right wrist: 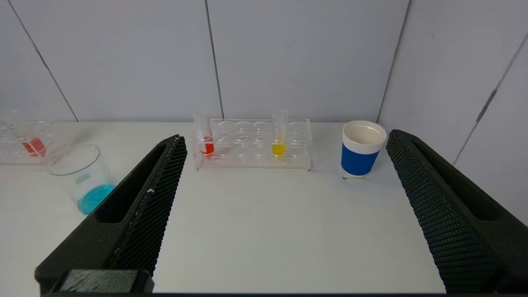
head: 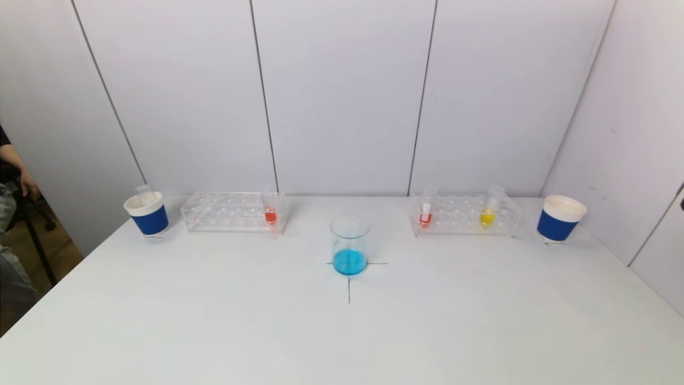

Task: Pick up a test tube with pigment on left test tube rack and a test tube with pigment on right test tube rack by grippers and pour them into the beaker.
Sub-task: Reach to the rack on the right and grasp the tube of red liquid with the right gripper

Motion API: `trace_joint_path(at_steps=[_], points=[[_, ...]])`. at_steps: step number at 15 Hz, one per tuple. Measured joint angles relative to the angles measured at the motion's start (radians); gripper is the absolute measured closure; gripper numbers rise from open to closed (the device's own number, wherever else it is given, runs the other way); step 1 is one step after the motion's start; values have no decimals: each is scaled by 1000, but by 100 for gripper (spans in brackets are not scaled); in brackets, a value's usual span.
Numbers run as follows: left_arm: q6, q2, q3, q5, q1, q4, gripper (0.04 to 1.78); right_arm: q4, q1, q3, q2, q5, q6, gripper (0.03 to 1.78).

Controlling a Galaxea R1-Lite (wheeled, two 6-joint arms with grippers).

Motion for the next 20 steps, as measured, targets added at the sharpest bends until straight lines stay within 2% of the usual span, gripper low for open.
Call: trace_joint_path(at_steps=[3,6,11,15,20], points=[[0,0,0,0,0,0,6,-51,24,-61,160,-4,3,5],[0,0,0,0,0,0,6,-158,74,-87,319,-19,2,5],[0,0,0,0,0,0,6,-379,188,-129,585,-115,6,5],[0,0,0,0,1,0,6,-490,293,-143,748,-174,7,5],[0,0,0,0,0,0,6,-694,338,-150,954,-228,6,5]])
